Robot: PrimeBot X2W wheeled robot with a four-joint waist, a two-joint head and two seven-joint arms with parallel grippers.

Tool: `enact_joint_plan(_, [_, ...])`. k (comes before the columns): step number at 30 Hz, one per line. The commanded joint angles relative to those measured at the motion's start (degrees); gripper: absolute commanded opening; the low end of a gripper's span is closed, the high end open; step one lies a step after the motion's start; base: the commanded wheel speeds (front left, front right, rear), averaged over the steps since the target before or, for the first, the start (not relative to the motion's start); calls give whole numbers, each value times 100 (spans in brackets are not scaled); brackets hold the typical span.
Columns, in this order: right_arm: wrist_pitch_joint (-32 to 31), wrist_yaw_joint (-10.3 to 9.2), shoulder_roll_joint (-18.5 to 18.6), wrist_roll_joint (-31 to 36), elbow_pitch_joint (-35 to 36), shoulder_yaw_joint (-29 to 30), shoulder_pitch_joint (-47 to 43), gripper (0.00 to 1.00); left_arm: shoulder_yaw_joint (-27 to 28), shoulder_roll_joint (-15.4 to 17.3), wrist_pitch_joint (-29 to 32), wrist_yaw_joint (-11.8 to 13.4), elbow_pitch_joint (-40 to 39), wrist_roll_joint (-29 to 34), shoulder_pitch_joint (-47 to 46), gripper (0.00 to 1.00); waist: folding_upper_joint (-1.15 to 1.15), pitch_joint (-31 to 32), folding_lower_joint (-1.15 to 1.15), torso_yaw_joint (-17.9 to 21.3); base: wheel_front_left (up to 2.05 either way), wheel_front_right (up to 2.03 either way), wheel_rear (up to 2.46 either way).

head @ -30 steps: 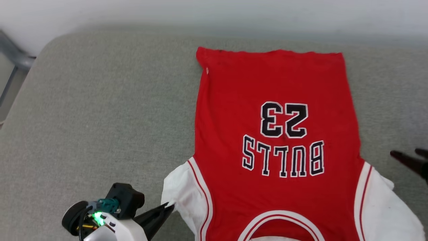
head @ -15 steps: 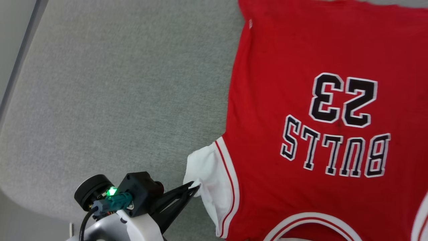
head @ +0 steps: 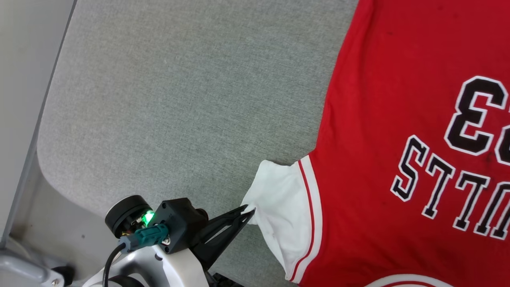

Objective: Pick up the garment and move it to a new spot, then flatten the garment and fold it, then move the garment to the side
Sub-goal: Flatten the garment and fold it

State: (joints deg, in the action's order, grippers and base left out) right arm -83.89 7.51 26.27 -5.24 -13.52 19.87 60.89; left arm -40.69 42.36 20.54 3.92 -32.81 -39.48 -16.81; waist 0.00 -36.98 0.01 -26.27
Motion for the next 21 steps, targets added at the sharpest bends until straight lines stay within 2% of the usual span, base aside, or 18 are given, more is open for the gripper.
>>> enact_joint_plan(1, [6,-4,-6,4,-66,13,13,100,-7,-40,-21,-22,15,32,-82,0,0,-60,-1,-62,0,0,0])
enact_joint_plan(6, [-105,-4,-35,7,-164,-93,-265,100,-7,-58,-99,-46,122,47,-114,0,0,-125,-1,-113,0,0,0])
enact_joint_plan(7, [-141,-4,-48,-16,-175,-123,-313,53,-8,-64,-111,-52,135,52,-120,0,0,-133,-1,-119,0,0,0])
enact_joint_plan(8, [-178,-4,-55,-43,-177,-163,-369,0,-11,-66,-117,-59,148,57,-119,0,0,-138,-1,-123,0,0,0])
enact_joint_plan(21, [-33,-4,231,-225,-125,-399,-739,0,39,-96,-188,-15,351,4,-139,0,0,122,-1,57,0,0,0])
